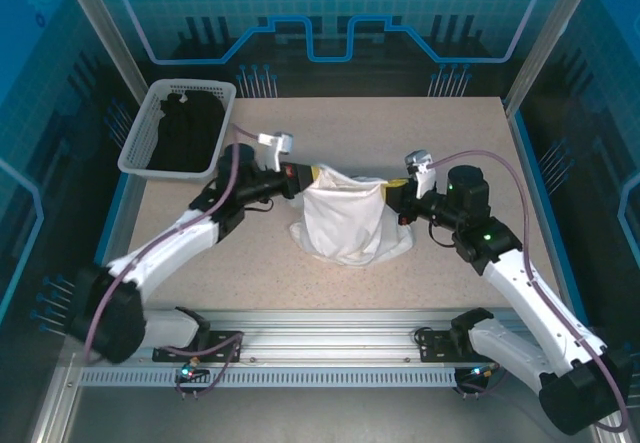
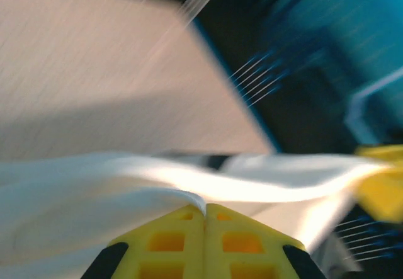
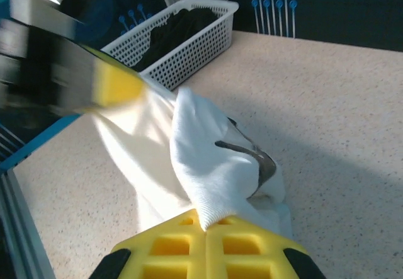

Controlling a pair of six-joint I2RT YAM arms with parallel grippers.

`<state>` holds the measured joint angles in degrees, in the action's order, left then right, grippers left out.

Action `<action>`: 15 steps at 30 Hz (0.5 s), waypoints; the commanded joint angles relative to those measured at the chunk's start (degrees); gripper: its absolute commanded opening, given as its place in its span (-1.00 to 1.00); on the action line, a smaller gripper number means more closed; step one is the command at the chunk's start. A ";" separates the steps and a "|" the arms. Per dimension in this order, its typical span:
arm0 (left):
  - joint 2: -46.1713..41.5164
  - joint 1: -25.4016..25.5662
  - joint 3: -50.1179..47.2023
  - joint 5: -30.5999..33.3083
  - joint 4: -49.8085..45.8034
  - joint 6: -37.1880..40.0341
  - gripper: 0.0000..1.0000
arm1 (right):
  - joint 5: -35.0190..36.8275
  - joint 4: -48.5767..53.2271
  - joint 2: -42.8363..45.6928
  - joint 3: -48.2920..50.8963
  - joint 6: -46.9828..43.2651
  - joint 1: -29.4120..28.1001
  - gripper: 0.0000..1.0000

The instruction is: Fold the inside-out t-shirt

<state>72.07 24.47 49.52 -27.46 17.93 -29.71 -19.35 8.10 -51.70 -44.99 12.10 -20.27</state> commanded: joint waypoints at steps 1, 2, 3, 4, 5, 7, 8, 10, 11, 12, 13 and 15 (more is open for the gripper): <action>-6.88 0.10 -1.73 -8.25 21.35 -4.54 -1.00 | 4.95 0.41 1.00 -3.34 2.03 0.12 -1.00; -7.85 0.05 -2.02 -8.28 23.01 -4.56 -1.00 | 7.96 2.38 0.34 -3.60 2.73 -0.44 -0.96; -8.44 0.05 -2.29 -8.60 24.33 -4.48 -1.00 | 9.92 4.38 -0.54 -3.86 3.10 -0.99 -0.91; -8.73 0.04 -2.84 -8.82 25.82 -4.22 -1.00 | 10.15 6.11 -1.95 -3.92 2.18 -1.78 -0.80; -8.84 -0.03 -3.42 -9.22 27.13 -4.04 -1.00 | 9.61 7.97 -3.38 -4.19 0.54 -2.77 -0.66; -8.75 -0.04 -4.26 -10.34 29.07 -3.37 -1.00 | 6.59 10.89 -4.48 -5.10 -5.78 -4.88 -0.34; -8.73 -0.12 -4.67 -11.02 29.66 -3.12 -1.00 | 5.34 11.28 -3.99 -5.11 -9.33 -6.12 -0.16; -8.66 -0.13 -5.20 -12.28 29.93 -2.31 -1.00 | 2.85 8.34 -2.33 -5.11 -12.64 -6.59 0.09; -8.68 -0.13 -5.54 -12.57 29.97 -1.99 -1.00 | 1.38 5.24 -2.00 -4.70 -11.87 -6.41 0.20; -8.70 -0.17 -5.81 -12.84 29.97 -1.69 -1.00 | -0.94 2.33 -2.31 -4.00 -10.74 -6.36 0.25; -8.71 -0.12 -6.07 -13.09 30.10 -1.43 -1.00 | -3.70 -0.26 -3.52 -3.72 -9.57 -6.41 0.28; -8.82 -0.12 -6.57 -13.72 30.06 -1.07 -1.00 | -6.42 -1.59 -7.00 -4.83 -7.85 -7.15 0.31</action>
<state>63.72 24.53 43.38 -38.37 42.85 -32.64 -19.33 11.42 -55.86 -48.82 4.23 -26.37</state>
